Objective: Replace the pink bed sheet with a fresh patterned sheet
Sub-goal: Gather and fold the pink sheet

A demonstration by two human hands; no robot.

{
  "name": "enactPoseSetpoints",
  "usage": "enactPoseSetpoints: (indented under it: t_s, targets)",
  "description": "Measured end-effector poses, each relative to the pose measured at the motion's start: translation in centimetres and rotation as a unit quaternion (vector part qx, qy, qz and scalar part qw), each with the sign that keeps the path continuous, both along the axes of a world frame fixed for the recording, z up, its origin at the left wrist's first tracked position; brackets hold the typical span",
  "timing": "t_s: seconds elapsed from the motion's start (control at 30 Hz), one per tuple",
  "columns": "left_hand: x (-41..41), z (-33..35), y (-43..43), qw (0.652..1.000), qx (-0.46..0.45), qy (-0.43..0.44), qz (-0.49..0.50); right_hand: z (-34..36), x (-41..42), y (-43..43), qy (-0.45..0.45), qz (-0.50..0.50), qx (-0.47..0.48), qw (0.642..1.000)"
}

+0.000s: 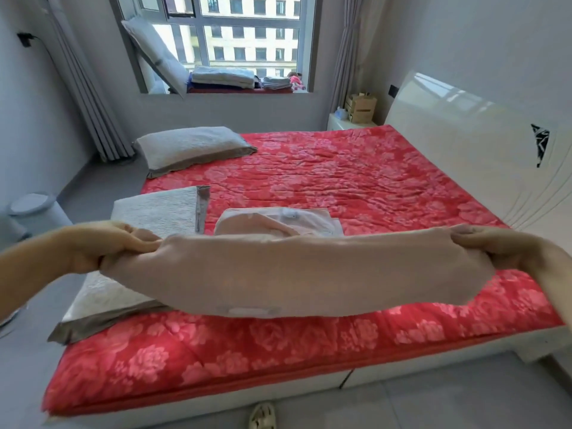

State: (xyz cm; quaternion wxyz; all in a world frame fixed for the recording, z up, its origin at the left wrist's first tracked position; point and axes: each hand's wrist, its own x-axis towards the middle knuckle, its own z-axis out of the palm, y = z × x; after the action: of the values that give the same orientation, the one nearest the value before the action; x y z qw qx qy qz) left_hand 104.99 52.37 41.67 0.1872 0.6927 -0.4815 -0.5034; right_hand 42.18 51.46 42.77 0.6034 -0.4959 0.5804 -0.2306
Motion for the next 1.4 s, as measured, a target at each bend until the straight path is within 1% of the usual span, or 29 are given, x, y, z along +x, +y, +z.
enactPoseSetpoints:
  t_s: [0.1, 0.17, 0.23, 0.3, 0.37, 0.43, 0.47, 0.57, 0.63, 0.7, 0.73, 0.77, 0.8, 0.87, 0.9, 0.97, 1.0, 1.03, 1.1, 1.13, 1.17, 1.2, 1.23, 1.27, 1.3, 1.33, 1.4]
  targets:
    - [-0.5, -1.8, -2.4, 1.0, 0.026, -0.004, -0.01, -4.3, 1.7, -3.1, 0.03, 0.016, 0.049, 0.998]
    - [0.2, -5.0, -4.5, 0.999, 0.039, -0.005, 0.0, -7.7, 2.2, -5.1, 0.05, 0.036, 0.101, 0.993]
    - [1.2, -9.1, -7.5, 0.999, 0.05, -0.013, 0.005, -10.9, 2.7, -7.3, 0.083, 0.044, 0.162, 0.982]
    - [1.0, -12.4, -10.4, 0.994, 0.079, -0.067, -0.023, -14.4, 3.1, -9.1, 0.122, 0.052, 0.218, 0.967]
    - [0.7, -15.9, -13.3, 0.99, 0.12, -0.07, -0.016, -17.5, 3.2, -10.2, 0.173, 0.055, 0.26, 0.949]
    - [-0.5, -19.8, -16.8, 0.987, 0.121, -0.107, -0.012, -20.4, 3.2, -11.8, 0.201, 0.027, 0.28, 0.938]
    - [-1.2, -21.7, -18.4, 0.982, 0.116, -0.146, -0.025, -21.4, 3.3, -12.6, 0.213, 0.012, 0.278, 0.937]
    - [-4.4, -25.2, -22.7, 0.964, 0.097, -0.244, -0.048, -24.2, 3.9, -15.1, 0.255, -0.022, 0.241, 0.936]
    - [-6.2, -27.6, -25.5, 0.942, 0.074, -0.315, -0.085, -26.3, 3.9, -17.1, 0.306, -0.018, 0.216, 0.927]
    - [-8.3, -30.4, -29.1, 0.917, 0.038, -0.378, -0.118, -29.7, 3.3, -19.8, 0.346, 0.016, 0.214, 0.913]
    - [-9.6, -31.5, -30.5, 0.905, 0.016, -0.404, -0.129, -30.8, 3.3, -21.1, 0.373, 0.042, 0.213, 0.902]
    - [-11.2, -32.6, -32.0, 0.898, -0.025, -0.417, -0.137, -32.1, 3.4, -22.6, 0.414, 0.073, 0.201, 0.885]
    - [-13.2, -34.0, -33.6, 0.894, -0.075, -0.418, -0.143, -33.4, 3.3, -24.3, 0.454, 0.096, 0.189, 0.866]
    - [-18.6, -36.5, -37.6, 0.887, -0.192, -0.374, -0.19, -35.9, 3.7, -28.2, 0.492, 0.146, 0.155, 0.844]
    - [-21.1, -36.6, -38.6, 0.875, -0.24, -0.355, -0.225, -36.2, 4.4, -29.3, 0.5, 0.175, 0.145, 0.836]
    - [-27.0, -38.9, -42.4, 0.833, -0.316, -0.33, -0.313, -39.1, 4.7, -32.0, 0.489, 0.236, 0.137, 0.828]
    - [-29.7, -39.7, -43.7, 0.811, -0.336, -0.317, -0.358, -40.0, 5.0, -32.9, 0.473, 0.269, 0.153, 0.825]
    - [-32.4, -41.3, -45.1, 0.794, -0.335, -0.308, -0.404, -41.2, 4.8, -33.8, 0.451, 0.303, 0.175, 0.821]
    - [-36.2, -43.6, -47.2, 0.754, -0.305, -0.308, -0.494, -41.8, 4.7, -34.9, 0.42, 0.347, 0.205, 0.813]
    - [-37.7, -45.6, -48.4, 0.724, -0.292, -0.318, -0.537, -42.6, 4.3, -35.5, 0.415, 0.343, 0.205, 0.818]
    - [-38.8, -46.8, -49.2, 0.693, -0.283, -0.327, -0.576, -43.1, 4.2, -36.2, 0.424, 0.33, 0.181, 0.824]
    - [-39.6, -47.1, -49.8, 0.657, -0.269, -0.341, -0.616, -43.6, 4.3, -36.8, 0.44, 0.288, 0.133, 0.84]
    - [-40.3, -47.7, -50.5, 0.636, -0.275, -0.341, -0.635, -44.9, 4.4, -37.6, 0.447, 0.231, 0.087, 0.86]
    - [-40.8, -48.2, -51.1, 0.623, -0.247, -0.335, -0.662, -46.1, 4.8, -38.4, 0.438, 0.164, 0.056, 0.882]
    - [-41.3, -48.1, -51.5, 0.623, -0.226, -0.328, -0.674, -47.2, 5.5, -39.0, 0.416, 0.127, 0.041, 0.9]
    - [-41.5, -48.7, -52.1, 0.63, -0.192, -0.329, -0.677, -48.5, 6.2, -39.6, 0.384, 0.12, 0.048, 0.914]
    - [-41.6, -49.2, -53.1, 0.647, -0.121, -0.318, -0.682, -50.5, 7.9, -40.1, 0.32, 0.144, 0.094, 0.932]
